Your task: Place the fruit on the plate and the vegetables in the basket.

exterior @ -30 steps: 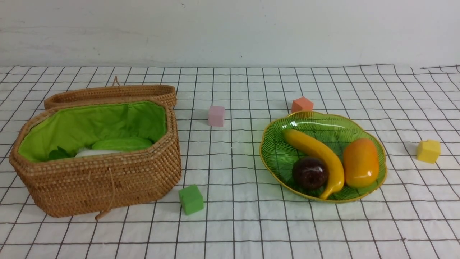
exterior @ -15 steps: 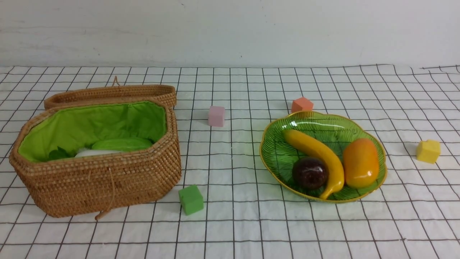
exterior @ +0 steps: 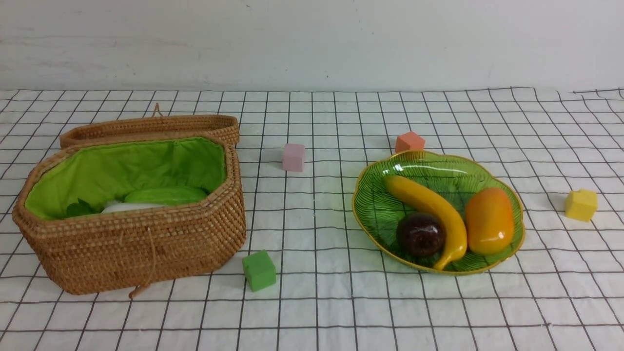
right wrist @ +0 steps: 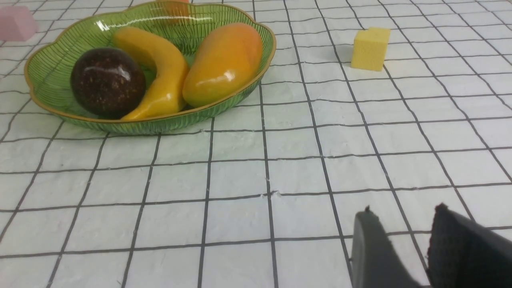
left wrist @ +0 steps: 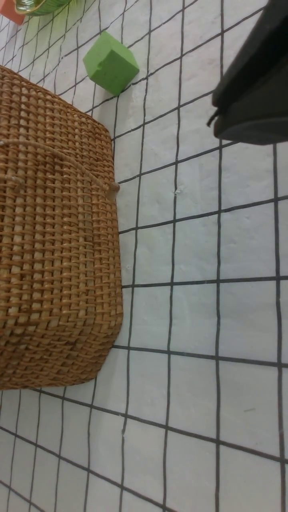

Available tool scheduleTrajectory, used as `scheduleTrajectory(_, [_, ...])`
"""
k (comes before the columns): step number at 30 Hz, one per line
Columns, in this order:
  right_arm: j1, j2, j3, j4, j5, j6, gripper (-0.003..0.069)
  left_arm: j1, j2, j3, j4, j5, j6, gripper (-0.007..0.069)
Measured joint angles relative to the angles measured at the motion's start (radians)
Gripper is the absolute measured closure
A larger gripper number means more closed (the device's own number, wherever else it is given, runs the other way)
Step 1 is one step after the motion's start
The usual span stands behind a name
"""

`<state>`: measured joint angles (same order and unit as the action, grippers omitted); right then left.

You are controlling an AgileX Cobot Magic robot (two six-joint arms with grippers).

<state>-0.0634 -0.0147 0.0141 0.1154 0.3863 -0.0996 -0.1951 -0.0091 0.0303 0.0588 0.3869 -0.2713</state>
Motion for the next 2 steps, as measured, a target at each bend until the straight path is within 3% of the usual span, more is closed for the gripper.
scheduleTrajectory(2, [0.000,0.000,0.000,0.000,0.000,0.000,0.0421,0.000,0.000,0.000,0.000,0.000,0.000,0.0602])
